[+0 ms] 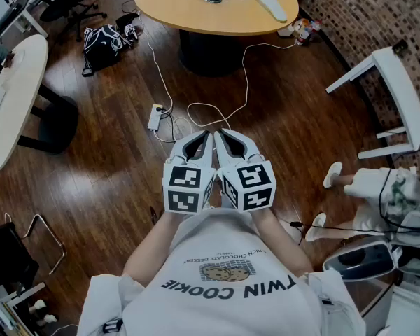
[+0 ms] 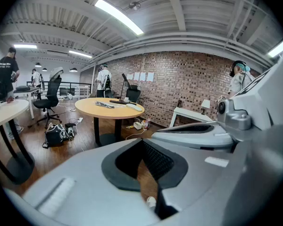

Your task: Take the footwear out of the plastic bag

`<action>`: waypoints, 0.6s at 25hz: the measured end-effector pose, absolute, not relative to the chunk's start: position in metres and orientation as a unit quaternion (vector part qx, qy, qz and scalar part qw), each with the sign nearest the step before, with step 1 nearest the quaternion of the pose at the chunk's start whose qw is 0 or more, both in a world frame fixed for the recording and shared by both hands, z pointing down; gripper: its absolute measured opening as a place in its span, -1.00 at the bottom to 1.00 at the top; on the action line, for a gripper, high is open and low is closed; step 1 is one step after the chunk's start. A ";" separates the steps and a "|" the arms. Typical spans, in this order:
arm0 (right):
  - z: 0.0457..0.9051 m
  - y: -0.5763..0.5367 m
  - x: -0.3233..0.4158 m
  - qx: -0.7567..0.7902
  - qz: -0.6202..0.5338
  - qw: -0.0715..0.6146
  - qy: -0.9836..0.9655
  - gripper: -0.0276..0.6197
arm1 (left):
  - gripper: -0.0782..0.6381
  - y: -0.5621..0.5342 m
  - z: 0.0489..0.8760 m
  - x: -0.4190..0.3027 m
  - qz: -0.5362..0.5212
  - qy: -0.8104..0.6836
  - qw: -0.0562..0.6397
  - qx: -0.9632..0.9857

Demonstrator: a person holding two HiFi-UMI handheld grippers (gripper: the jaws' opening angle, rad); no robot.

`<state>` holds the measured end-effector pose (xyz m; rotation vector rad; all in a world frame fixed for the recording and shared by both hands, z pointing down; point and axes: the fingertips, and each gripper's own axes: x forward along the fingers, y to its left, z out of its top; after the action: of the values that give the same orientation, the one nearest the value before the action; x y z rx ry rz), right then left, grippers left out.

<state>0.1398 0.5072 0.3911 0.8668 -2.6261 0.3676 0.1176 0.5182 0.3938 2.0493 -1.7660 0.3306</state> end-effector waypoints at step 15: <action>0.408 0.440 0.134 0.310 0.141 0.181 -0.923 -0.91 | -0.76 0.454 0.411 0.112 0.129 -0.629 0.223 0.733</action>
<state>0.1342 0.4402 0.4081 0.8750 -2.6055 0.3985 0.1120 0.4539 0.4112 2.0255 -1.7378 0.3565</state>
